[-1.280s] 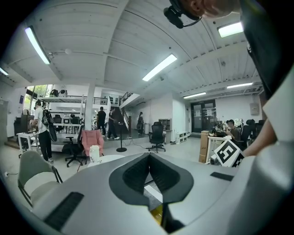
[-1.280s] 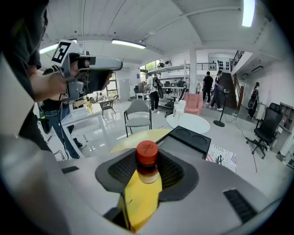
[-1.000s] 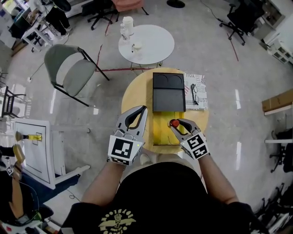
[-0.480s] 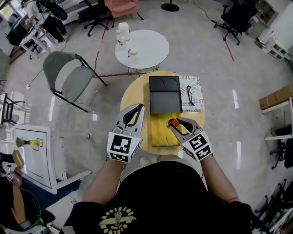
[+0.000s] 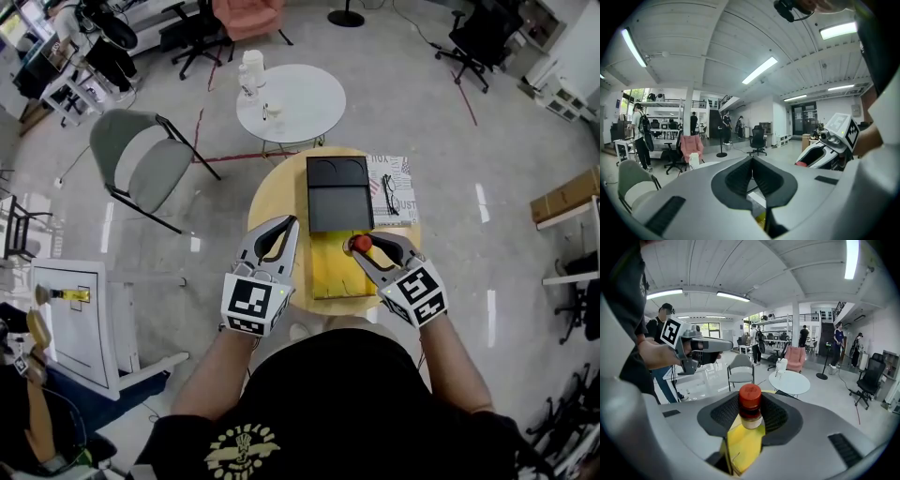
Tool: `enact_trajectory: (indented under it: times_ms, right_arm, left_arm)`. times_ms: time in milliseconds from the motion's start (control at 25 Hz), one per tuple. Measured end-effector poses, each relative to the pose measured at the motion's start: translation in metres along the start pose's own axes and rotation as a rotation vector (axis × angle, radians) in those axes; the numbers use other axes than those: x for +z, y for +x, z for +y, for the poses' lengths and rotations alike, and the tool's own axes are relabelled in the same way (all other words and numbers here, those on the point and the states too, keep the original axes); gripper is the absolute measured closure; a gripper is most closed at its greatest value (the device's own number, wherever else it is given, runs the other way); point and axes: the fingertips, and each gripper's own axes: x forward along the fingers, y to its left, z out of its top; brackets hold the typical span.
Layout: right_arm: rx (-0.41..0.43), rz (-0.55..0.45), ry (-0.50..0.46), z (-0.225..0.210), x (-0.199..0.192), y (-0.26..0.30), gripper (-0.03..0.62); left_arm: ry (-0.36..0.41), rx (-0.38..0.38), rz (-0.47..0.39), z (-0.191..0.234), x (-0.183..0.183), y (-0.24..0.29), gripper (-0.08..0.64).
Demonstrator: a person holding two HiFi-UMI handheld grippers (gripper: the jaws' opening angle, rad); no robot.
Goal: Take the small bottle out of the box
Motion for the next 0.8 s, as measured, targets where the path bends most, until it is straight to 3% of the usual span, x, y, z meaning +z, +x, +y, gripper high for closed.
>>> enact_trajectory:
  times_ms: [800]
  right_arm:
    - [-0.054,-0.099,-0.016,0.006,0.054,-0.038,0.44]
  left_arm:
    - [0.014,-0.026,-0.029,-0.005,0.022,-0.019,0.545]
